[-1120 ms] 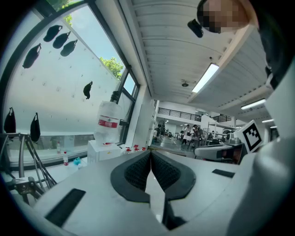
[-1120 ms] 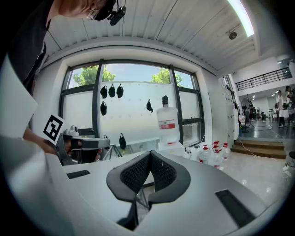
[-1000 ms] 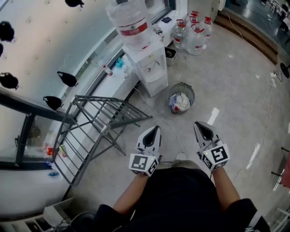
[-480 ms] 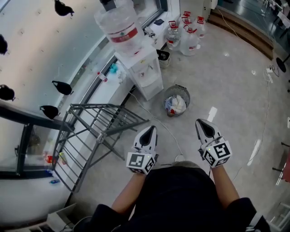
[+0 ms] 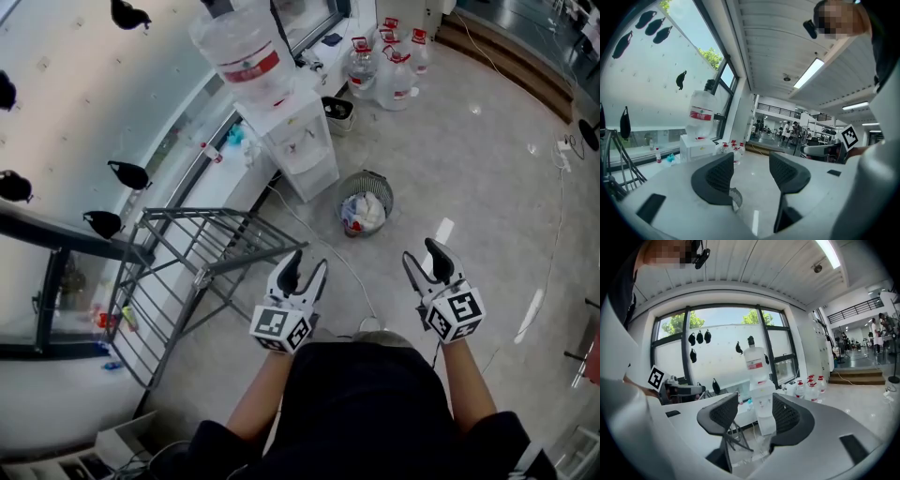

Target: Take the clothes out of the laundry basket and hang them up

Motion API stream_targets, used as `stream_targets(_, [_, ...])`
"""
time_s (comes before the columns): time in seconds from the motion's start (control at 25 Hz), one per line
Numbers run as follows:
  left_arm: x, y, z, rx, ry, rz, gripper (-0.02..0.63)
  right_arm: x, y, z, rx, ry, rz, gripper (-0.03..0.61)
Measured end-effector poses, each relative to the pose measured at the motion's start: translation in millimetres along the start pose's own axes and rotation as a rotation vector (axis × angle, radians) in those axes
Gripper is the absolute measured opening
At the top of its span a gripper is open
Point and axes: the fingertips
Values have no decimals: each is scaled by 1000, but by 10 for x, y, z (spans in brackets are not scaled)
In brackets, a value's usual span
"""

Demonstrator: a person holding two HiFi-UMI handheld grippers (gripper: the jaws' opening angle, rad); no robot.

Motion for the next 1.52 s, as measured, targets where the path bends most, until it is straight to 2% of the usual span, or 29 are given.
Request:
stream_targets(0.12, [-11,181,25,6,-17,-27,216,-15,201,95,-32,-16,-33,198])
stream_targets(0.24, [-89,446,-33,47,-25,-79,216,-149,419,199,-57,-22,-95,198])
stream_targets(0.48, [-450,927,-392,94,-10,-174,216,-709,893,358,-65,-24,-209,198])
stream_targets(0.6, [-786,1103,-676,113,2,-203,216,-1190,1130,546,-48,-19,-263,198])
stream_targets(0.72, [-1210,1261,-1082,136,13,-226,216,-1824,1376,772,-48,22,-308,198])
stream_targets(0.96, [-2169,1745,-2050,216,59,-311,216,-3096,2072,1091,-132,88,-401,198])
stream_targets(1.04, [-2487,1915,-2418,207,67,-334,216,-3480,2388,1188,-139,107,-429,198])
stream_targets(1.24, [-3229,2559,-3031,221,98,-376,216,-4093,3500,1404,-39,152,-563,198])
stream_targets(1.4, [-3678,3084,-3335,214,129,-385,216,-4453,4432,1360,16,72,-685,198])
stream_targets(1.52, [-3700,3600,-3308,221,183,-416,216,-4462,5169,1204,52,-1,-780,198])
Point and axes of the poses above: the fingertips, and each gripper's own axes: x backward along the fingers, z to its right, y out of its underside, and after that the axes turned 8 degrees about y, right-handed
